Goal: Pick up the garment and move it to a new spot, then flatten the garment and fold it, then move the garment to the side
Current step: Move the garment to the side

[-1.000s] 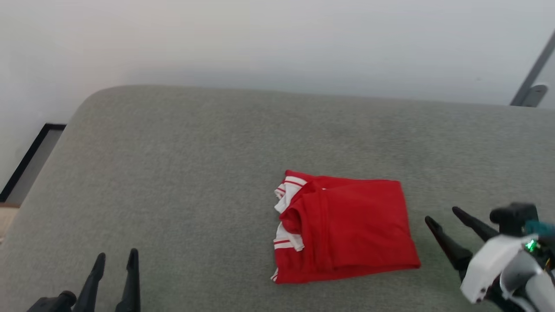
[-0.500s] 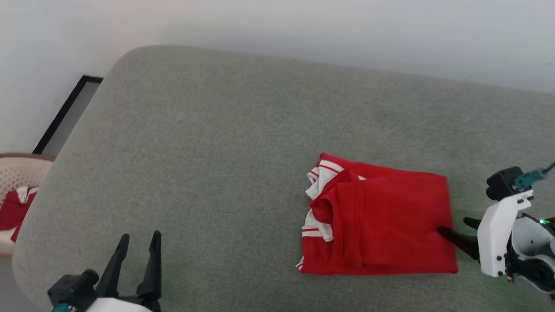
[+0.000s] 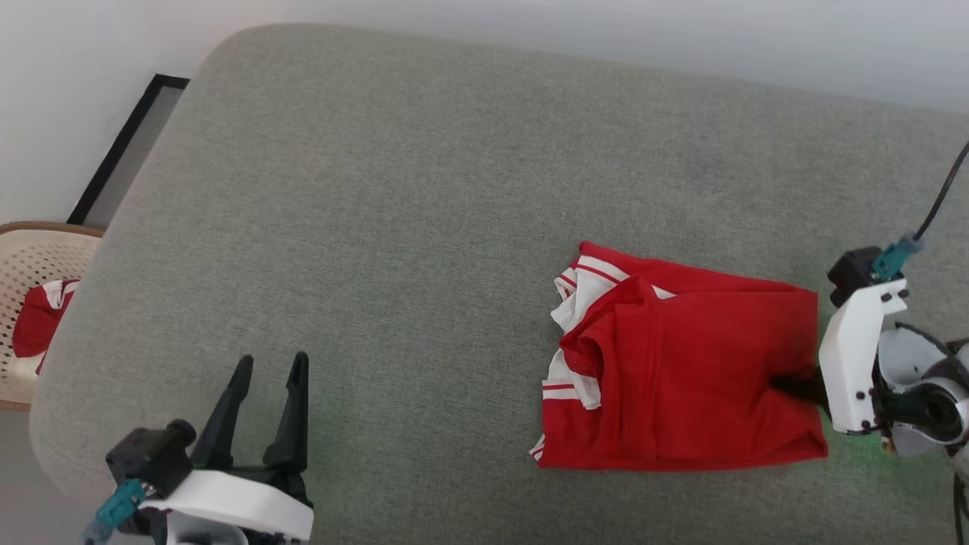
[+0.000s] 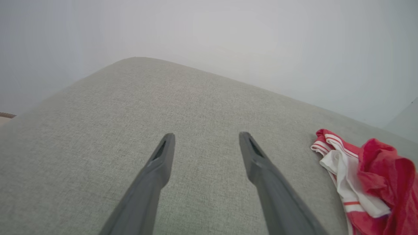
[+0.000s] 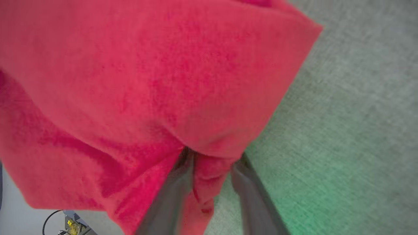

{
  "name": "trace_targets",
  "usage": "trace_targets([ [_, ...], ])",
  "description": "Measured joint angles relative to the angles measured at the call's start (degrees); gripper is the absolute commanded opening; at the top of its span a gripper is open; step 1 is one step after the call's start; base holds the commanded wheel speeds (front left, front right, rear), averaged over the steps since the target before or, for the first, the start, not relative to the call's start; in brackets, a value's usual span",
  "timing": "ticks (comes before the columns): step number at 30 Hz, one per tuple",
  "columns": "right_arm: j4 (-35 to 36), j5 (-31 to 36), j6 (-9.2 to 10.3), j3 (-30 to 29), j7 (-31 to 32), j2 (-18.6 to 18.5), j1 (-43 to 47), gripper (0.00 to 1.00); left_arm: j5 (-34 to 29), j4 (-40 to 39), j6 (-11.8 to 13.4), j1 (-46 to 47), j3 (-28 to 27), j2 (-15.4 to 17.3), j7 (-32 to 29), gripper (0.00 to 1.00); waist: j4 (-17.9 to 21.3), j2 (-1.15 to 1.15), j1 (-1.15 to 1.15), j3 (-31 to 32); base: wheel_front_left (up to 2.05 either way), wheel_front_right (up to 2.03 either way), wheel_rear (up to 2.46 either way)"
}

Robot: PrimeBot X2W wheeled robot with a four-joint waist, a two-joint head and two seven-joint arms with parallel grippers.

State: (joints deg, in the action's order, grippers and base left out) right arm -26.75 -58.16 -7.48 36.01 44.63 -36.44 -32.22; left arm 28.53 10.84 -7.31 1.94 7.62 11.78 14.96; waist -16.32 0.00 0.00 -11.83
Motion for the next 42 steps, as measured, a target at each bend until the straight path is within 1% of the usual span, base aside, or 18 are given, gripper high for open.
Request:
trace_targets([
  [5,2.18,-1.52,-0.01,-0.24,-0.80,-0.14,-1.07,0.00,0.01,-0.23,0.00,1.53,-0.44,0.51,0.01,1.00,1.36,0.00,0.00,-1.01,0.00,0.00,0.00],
  [9,3.72,-1.86,-0.03,-0.91,-2.10,-1.21,-2.05,0.00,0.00,-0.46,0.00,3.15,-0.32,0.86,0.01,1.00,2.91,0.00,0.00,-1.86,0.00,0.00,0.00],
  [14,4.53,-1.76,-0.02,-2.25,-3.49,-4.27,-3.44,0.00,0.01,-0.58,0.00,5.77,-0.30,1.26,0.01,1.00,5.19,0.00,0.00,-2.82,0.00,0.00,0.00],
  [20,4.98,-0.79,-0.02,-3.36,-5.67,-7.46,-4.82,0.00,0.08,-0.89,0.00,8.58,1.09,3.16,0.01,1.00,8.66,0.00,0.00,-3.65,0.00,0.00,0.00],
  [25,4.90,-0.26,-0.02,-4.66,-7.95,-9.54,-6.08,0.00,-0.03,-1.14,0.00,11.19,3.25,4.08,0.01,1.00,11.97,0.00,0.00,-4.33,0.00,0.00,0.00],
  [33,2.82,1.23,-0.02,-6.24,-11.54,-13.02,-9.87,0.00,-0.02,-0.73,0.00,16.67,7.82,4.87,0.01,1.00,17.48,0.00,0.00,-6.10,0.00,0.00,0.00],
  [40,0.18,3.35,-0.02,-5.90,-16.34,-15.78,-13.00,0.00,0.04,0.11,0.00,22.09,12.66,5.03,0.01,1.00,21.89,0.00,0.00,-8.39,0.00,0.00,0.00],
  [42,-0.64,4.81,-0.02,-5.32,-18.14,-16.75,-13.90,0.00,0.10,0.36,0.00,23.51,13.90,4.98,0.01,1.00,22.90,0.00,0.00,-9.25,0.00,0.00,0.00],
])
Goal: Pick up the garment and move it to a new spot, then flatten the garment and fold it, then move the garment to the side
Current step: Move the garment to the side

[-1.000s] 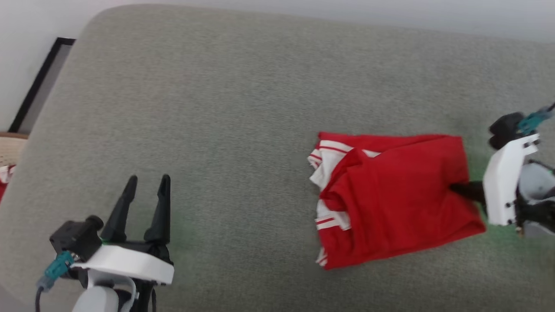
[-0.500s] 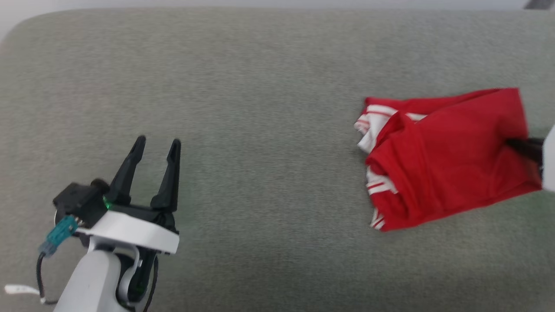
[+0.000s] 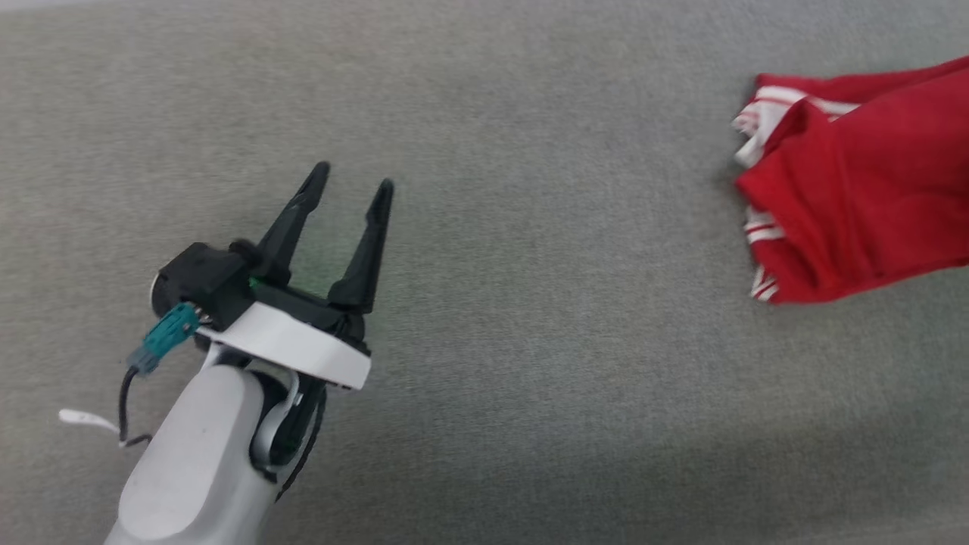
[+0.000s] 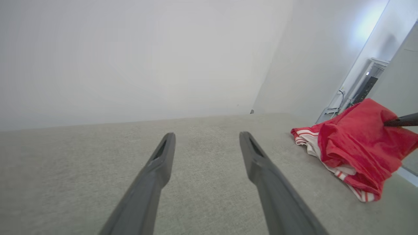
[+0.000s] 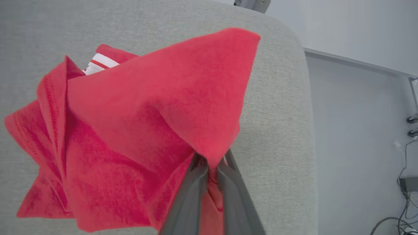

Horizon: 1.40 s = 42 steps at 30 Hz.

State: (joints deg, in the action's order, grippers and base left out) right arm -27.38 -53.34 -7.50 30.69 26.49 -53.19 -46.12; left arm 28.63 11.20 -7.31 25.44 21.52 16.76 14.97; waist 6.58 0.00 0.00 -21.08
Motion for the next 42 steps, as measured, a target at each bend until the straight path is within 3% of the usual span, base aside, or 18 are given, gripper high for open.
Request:
trace_targets([
  [9,-6.82,7.43,0.00,1.10,-8.44,-1.66,-5.05,0.00,0.44,0.65,0.00,5.93,5.10,0.69,0.00,1.00,3.48,0.00,0.00,-4.11,0.00,0.00,0.00],
  [19,-15.02,16.91,0.00,2.91,-15.66,-1.87,-10.14,0.00,1.22,1.53,0.00,10.48,9.05,1.23,0.00,1.00,4.15,0.00,0.00,-7.44,0.00,0.00,0.00],
  [25,-22.98,21.71,0.00,2.47,-20.11,0.98,-12.63,0.00,1.68,1.55,0.00,12.15,10.01,1.47,0.00,1.00,3.19,0.00,0.00,-8.87,0.00,0.00,0.00],
  [32,-31.26,22.68,0.00,0.79,-21.75,5.63,-14.45,0.02,2.05,1.87,0.00,12.90,10.17,1.16,0.00,1.00,1.81,0.00,0.00,-9.68,0.00,0.00,0.00],
  [33,-32.33,22.70,0.00,0.49,-21.96,5.98,-15.11,0.16,2.21,1.86,0.00,12.90,9.72,1.11,0.00,1.00,1.71,0.00,0.00,-9.66,0.00,0.00,0.00],
  [37,-34.40,23.09,0.00,0.33,-22.02,6.86,-16.75,1.00,2.54,1.88,0.00,12.39,7.66,1.31,0.00,1.00,1.65,0.00,0.00,-9.03,0.00,0.00,0.00],
  [42,-34.49,22.65,0.00,0.99,-23.51,6.57,-17.88,1.00,3.05,0.86,0.00,9.40,4.11,1.41,0.00,1.00,1.66,0.00,0.00,-6.80,0.00,0.00,0.00],
])
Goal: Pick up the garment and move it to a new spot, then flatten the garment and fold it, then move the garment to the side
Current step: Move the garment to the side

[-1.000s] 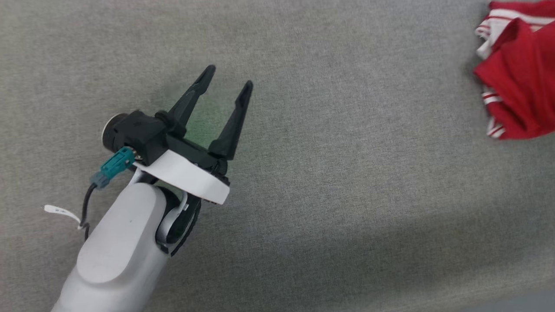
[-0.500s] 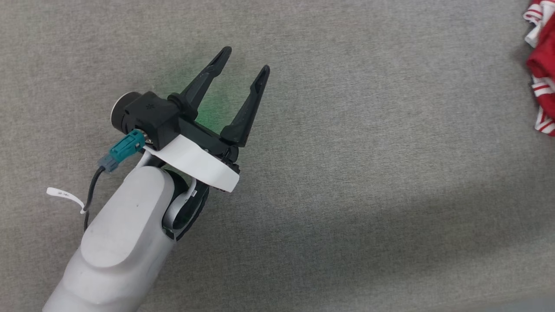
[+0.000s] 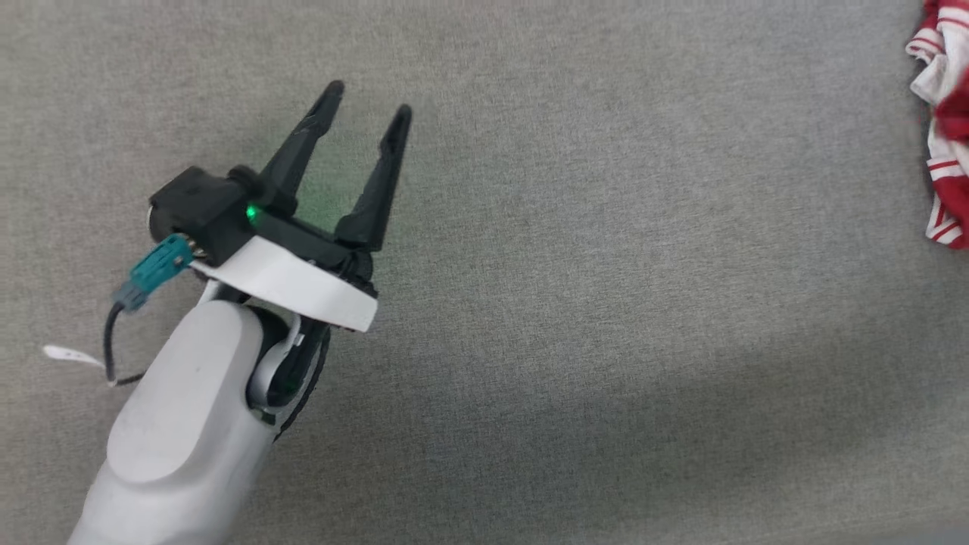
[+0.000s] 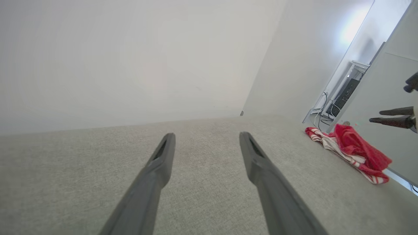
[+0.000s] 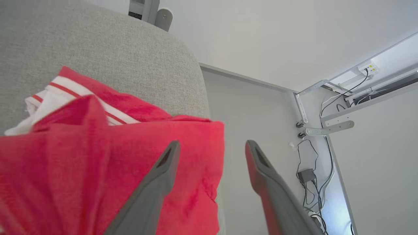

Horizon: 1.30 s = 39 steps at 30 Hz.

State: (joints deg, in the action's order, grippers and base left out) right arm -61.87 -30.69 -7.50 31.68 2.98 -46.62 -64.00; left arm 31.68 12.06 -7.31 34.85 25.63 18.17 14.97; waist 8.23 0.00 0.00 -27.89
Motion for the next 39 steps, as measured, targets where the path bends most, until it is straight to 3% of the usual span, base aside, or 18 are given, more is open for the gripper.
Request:
trace_targets([
  [13,3.01,-5.83,0.00,1.88,-5.36,3.67,4.30,1.00,0.19,-1.80,0.00,-9.46,-10.04,-1.99,0.00,1.00,-1.52,0.00,0.00,7.87,0.00,0.00,0.00],
  [28,10.68,-12.21,0.00,3.75,-15.73,8.08,17.32,1.00,-2.96,-2.60,0.00,-22.43,-20.05,-3.74,0.00,1.00,-4.32,0.00,0.00,19.78,0.00,0.00,0.00],
  [35,15.36,-11.03,0.00,0.89,-17.70,10.24,24.36,1.00,-5.81,-1.93,0.00,-27.81,-24.13,-3.66,0.00,1.00,-5.53,0.00,0.00,24.05,0.00,0.00,0.00],
  [39,20.30,-7.66,0.00,-4.92,-17.94,11.88,29.11,1.00,-7.66,-1.85,0.00,-30.97,-26.26,-4.27,0.00,1.00,-6.01,0.00,0.00,25.86,0.00,0.00,0.00],
])
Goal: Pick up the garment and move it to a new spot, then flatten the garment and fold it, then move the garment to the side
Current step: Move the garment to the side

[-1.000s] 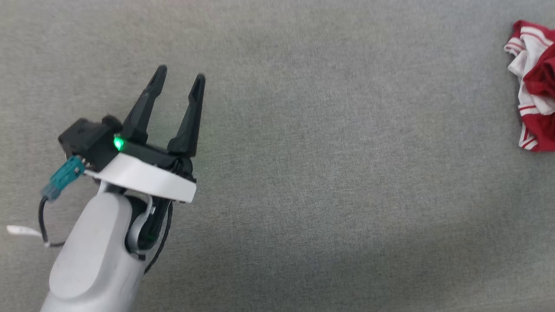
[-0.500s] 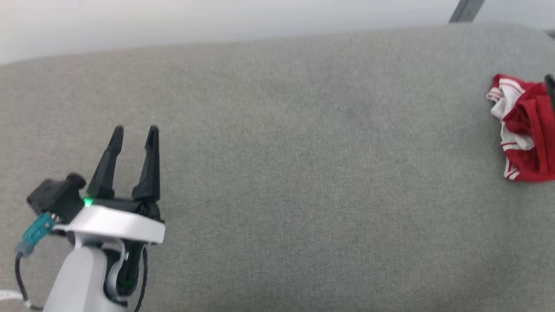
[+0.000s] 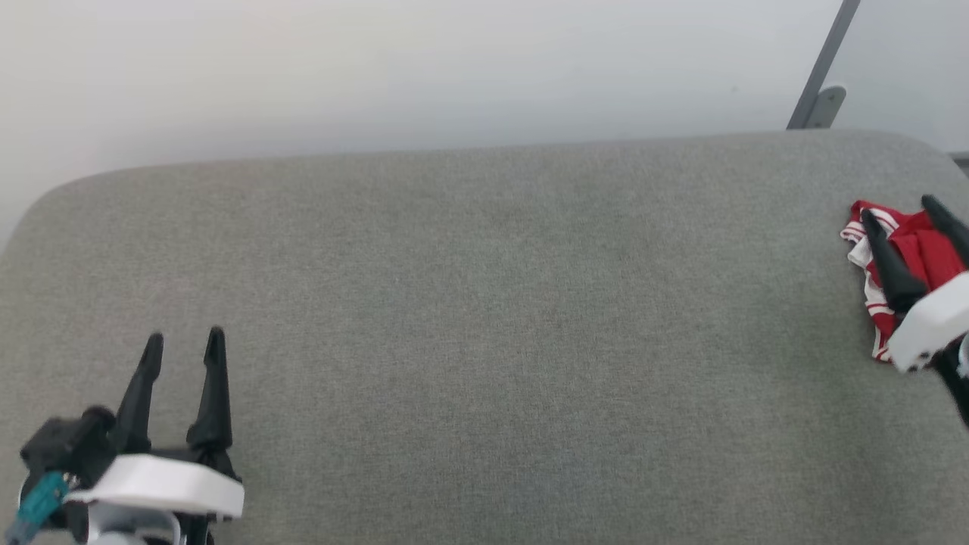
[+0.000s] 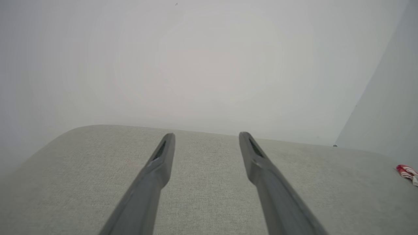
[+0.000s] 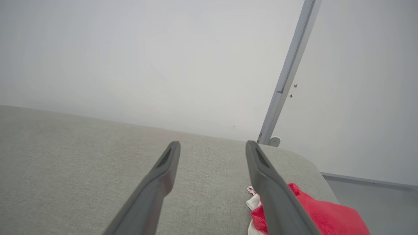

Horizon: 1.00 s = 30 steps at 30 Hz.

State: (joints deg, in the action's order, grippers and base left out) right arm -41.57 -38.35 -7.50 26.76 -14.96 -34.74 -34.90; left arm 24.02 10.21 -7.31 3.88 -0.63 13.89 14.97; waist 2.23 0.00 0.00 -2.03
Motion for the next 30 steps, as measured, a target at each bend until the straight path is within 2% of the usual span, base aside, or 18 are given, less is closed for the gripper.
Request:
trace_targets([
  [6,8.08,6.64,0.00,-10.02,-0.01,3.77,10.84,1.00,-0.74,-1.94,0.00,-4.92,-2.35,-0.47,0.00,1.00,-0.49,0.00,0.00,2.01,0.00,0.00,0.00],
  [11,13.47,11.26,0.00,-15.24,-0.01,7.10,18.28,1.00,-3.53,-4.83,0.00,-8.25,-5.67,-1.77,0.00,1.00,-0.99,0.00,0.00,2.75,0.00,0.00,0.00],
  [16,17.80,13.26,0.00,-18.41,0.00,9.64,23.19,1.00,-4.46,-5.58,0.00,-10.36,-7.12,-3.27,0.00,1.00,-1.30,0.00,0.00,3.41,0.00,0.00,0.00],
  [25,26.38,16.72,0.00,-23.53,-0.01,14.47,32.65,1.00,-5.82,-7.13,0.00,-14.45,-7.27,-3.83,0.00,1.00,-1.78,0.00,0.00,4.49,0.00,0.00,0.00],
  [30,30.73,17.37,0.01,-26.44,0.00,15.94,36.27,1.00,-5.67,-7.55,0.00,-16.08,-6.70,-3.92,0.00,1.00,-2.28,0.00,0.00,4.86,0.00,0.00,0.00],
])
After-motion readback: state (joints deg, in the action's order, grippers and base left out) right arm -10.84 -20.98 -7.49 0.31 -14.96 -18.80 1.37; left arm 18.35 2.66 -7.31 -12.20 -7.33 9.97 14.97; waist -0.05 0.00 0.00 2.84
